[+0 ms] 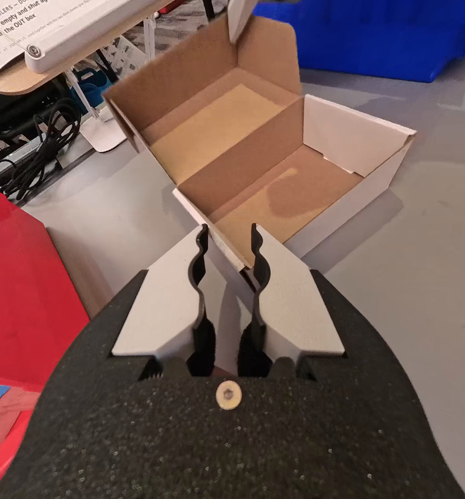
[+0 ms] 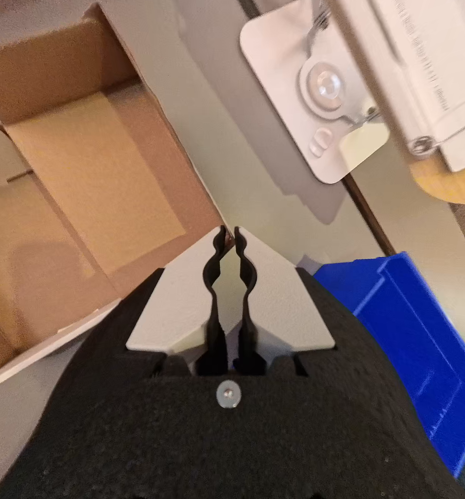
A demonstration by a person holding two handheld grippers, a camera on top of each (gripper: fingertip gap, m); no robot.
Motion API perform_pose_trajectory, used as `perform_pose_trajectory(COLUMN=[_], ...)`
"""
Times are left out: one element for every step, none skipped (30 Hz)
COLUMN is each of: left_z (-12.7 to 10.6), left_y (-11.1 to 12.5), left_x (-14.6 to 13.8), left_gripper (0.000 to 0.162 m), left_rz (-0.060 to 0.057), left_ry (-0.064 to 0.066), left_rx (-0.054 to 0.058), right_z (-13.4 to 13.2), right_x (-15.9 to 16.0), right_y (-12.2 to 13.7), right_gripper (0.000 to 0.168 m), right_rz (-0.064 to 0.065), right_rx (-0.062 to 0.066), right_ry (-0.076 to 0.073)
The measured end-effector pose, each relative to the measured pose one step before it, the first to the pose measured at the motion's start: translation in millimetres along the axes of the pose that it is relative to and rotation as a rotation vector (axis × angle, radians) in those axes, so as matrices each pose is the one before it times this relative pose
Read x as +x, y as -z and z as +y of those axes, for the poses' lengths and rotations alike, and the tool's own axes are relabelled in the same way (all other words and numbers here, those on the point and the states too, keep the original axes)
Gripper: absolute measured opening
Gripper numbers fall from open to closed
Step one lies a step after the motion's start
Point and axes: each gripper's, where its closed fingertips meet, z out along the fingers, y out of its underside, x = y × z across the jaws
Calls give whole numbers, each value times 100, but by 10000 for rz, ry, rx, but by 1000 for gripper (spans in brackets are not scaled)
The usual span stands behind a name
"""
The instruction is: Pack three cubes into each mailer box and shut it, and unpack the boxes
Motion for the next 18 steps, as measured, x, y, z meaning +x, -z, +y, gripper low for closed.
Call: perform_pose_trajectory(left_z=[-15, -1, 14, 11, 10, 6, -4, 11, -15, -14, -17, -1, -11, 4, 8, -12, -17, -19], left_y=[-11, -6, -20, -17, -27, -16, 1, 20, 22, 14, 7, 2, 6, 1, 2, 13, 19, 43], left_x=[16, 13, -37, -47, -46, -22, -3, 11, 39, 69, 36, 26, 20, 4, 21, 30, 66, 66], left_gripper=[30, 30, 30, 29, 29, 29, 29, 29, 29, 30, 31, 31, 31, 31, 31, 32, 33, 34], left_rz=[-18, -16, -35, -38, -38, -24, -15, -7, 6, 2, -33, -53, -54, -40, -9, 31, 66, 80], left_ry=[-13, 3, -7, -44, -48, -22, 11, 35, 58, 61, 36, 12, -4, -15, -7, 38, 65, 76], left_rx=[-7, -1, -7, 2, 9, 11, 2, -10, -17, -10, -9, -15, -29, -49, -54, -38, -20, -22], right_z=[-406, 58, 603, 834, 678, 467, 72, -242, -497, -651, -558, -567, -788, -898, -839, -733, -360, 117], right_x=[129, -39, -98, -167, -60, -87, 44, 3, 73, 247, 134, 81, 110, 125, -45, -460, -686, -903], right_y=[332, -51, -437, -703, -748, -612, -245, 168, 492, 733, 939, 1184, 1514, 1821, 2051, 2191, 2182, 2021], right_gripper=[6, 6, 6, 6, 7, 9, 9, 9, 9, 12, 25, 38, 46, 49, 50, 54, 54, 54], right_rz=[-6, -60, -42, -49, 59, 27, 12, -111, -53, 84, 22, 61, 203, 300, 261, 77, 16, -14], right_rx=[161, -63, -315, -408, -281, -172, -15, 137, 274, 341, 211, 170, 376, 529, 581, 658, 605, 485], right_ry=[-170, -122, 44, 106, 86, 24, -146, -224, -175, -165, -74, -53, -7, 44, -17, -54, -157, -328])
